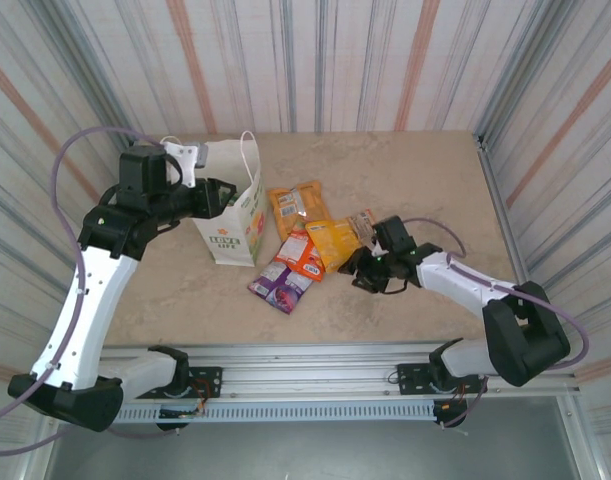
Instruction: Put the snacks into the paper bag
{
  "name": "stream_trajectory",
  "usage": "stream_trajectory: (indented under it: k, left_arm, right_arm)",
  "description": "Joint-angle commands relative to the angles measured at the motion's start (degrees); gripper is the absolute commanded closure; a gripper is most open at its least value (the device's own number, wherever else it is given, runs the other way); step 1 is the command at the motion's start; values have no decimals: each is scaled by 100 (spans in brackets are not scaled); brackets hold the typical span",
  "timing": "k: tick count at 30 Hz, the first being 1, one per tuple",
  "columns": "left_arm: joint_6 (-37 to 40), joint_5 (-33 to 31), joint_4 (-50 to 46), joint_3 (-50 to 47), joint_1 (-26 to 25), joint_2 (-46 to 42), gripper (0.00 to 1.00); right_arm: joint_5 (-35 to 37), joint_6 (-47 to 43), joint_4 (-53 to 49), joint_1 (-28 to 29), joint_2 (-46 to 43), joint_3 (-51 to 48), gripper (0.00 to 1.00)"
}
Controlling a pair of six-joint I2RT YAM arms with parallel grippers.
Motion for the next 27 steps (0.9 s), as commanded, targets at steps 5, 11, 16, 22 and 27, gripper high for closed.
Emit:
stream_trajectory:
  k: [5, 11, 16, 22, 27]
  left_arm:
    - [-154, 232, 248, -137, 20, -106, 49]
    - [-182, 301, 272, -179, 17, -111, 49]
    - [-180, 318, 289, -181, 18, -108, 49]
    - [-181, 321, 289, -188, 15, -89, 49]
    - [-197, 280, 299, -162, 15, -89, 49]
  right_arm:
    - [721, 1884, 2064, 90, 225, -451, 42]
    - [866, 2173, 2568, 82, 657, -463, 42]
    - [934, 2445, 2846, 86, 934, -526, 40]
    - [991, 2651, 3224, 30, 1240, -629, 41]
    - [931, 2663, 3423, -72, 1508, -585, 42]
